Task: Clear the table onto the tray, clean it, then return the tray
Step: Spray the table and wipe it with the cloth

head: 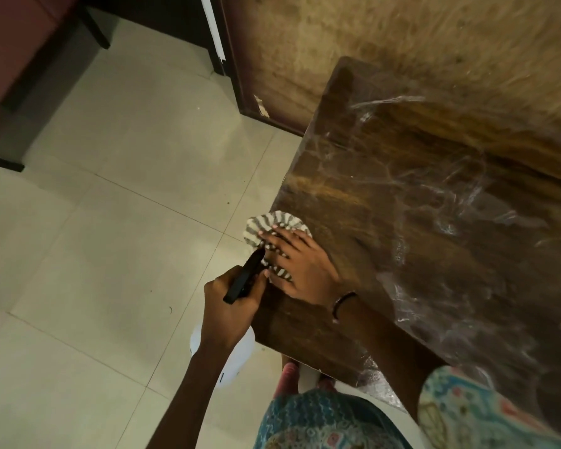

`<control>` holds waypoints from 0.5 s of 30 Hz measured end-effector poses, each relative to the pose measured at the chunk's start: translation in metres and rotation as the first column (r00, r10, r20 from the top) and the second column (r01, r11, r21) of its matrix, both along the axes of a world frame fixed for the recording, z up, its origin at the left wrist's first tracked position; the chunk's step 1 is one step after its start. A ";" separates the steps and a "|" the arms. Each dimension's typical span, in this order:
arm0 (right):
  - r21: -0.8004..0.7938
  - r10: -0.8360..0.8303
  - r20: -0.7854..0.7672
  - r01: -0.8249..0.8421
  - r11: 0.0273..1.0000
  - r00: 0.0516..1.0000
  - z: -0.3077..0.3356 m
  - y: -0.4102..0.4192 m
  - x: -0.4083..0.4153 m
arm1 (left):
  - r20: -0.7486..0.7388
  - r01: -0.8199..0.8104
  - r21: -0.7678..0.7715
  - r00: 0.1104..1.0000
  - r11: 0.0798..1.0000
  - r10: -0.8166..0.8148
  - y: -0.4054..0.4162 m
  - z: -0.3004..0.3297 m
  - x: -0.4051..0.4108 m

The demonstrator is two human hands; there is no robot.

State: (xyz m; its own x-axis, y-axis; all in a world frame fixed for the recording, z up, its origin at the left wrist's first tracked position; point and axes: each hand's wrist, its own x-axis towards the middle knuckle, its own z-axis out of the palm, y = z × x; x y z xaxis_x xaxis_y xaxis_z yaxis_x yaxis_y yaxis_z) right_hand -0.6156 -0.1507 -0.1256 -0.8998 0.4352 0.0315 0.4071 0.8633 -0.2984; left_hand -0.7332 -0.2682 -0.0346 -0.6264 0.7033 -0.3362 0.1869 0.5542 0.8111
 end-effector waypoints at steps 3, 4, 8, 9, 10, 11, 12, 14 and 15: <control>-0.023 0.133 0.021 -0.133 0.991 0.991 -0.005 -0.025 0.017 | -0.018 0.022 0.010 1.000 1.000 -0.022 0.004 0.001 -0.009; -0.039 0.192 0.051 -0.190 0.981 0.980 -0.006 -0.031 0.033 | -0.019 0.026 0.016 0.999 1.000 -0.026 0.006 0.002 -0.011; -0.020 0.271 0.087 -0.271 0.962 0.959 -0.003 -0.013 0.100 | -0.008 0.064 0.003 0.998 0.998 -0.064 0.016 0.006 -0.015; 0.010 0.260 0.095 -0.263 0.965 0.961 -0.002 -0.001 0.109 | 0.006 0.066 0.000 0.998 0.998 -0.066 0.019 0.006 -0.015; 0.028 0.236 0.105 -0.240 0.970 0.966 -0.001 0.012 0.113 | 0.022 0.063 0.000 0.998 0.998 -0.063 0.021 0.005 -0.016; 0.032 0.193 0.109 -0.198 0.980 0.975 0.000 0.025 0.111 | 0.030 0.062 -0.003 0.998 0.998 -0.062 0.024 0.005 -0.016; 0.026 0.136 0.103 -0.139 0.990 0.985 0.002 0.036 0.105 | 0.030 0.063 -0.007 0.998 0.998 -0.063 0.026 0.004 -0.017; 0.002 0.000 0.082 0.000 1.000 0.997 0.005 0.046 0.081 | 0.028 0.065 -0.002 0.997 0.998 -0.065 0.031 0.004 -0.016; 0.002 -0.053 0.070 0.054 0.999 0.996 0.006 0.045 0.065 | 0.016 0.075 0.010 0.997 0.997 -0.075 0.034 0.004 -0.016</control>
State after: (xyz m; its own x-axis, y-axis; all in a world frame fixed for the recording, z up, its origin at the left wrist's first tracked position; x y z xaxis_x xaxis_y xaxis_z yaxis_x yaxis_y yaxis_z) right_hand -0.5502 -0.1058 -0.1200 -0.8752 0.4828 -0.0309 0.4726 0.8396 -0.2678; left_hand -0.7496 -0.2345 -0.0304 -0.5662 0.7514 -0.3389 0.2148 0.5314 0.8194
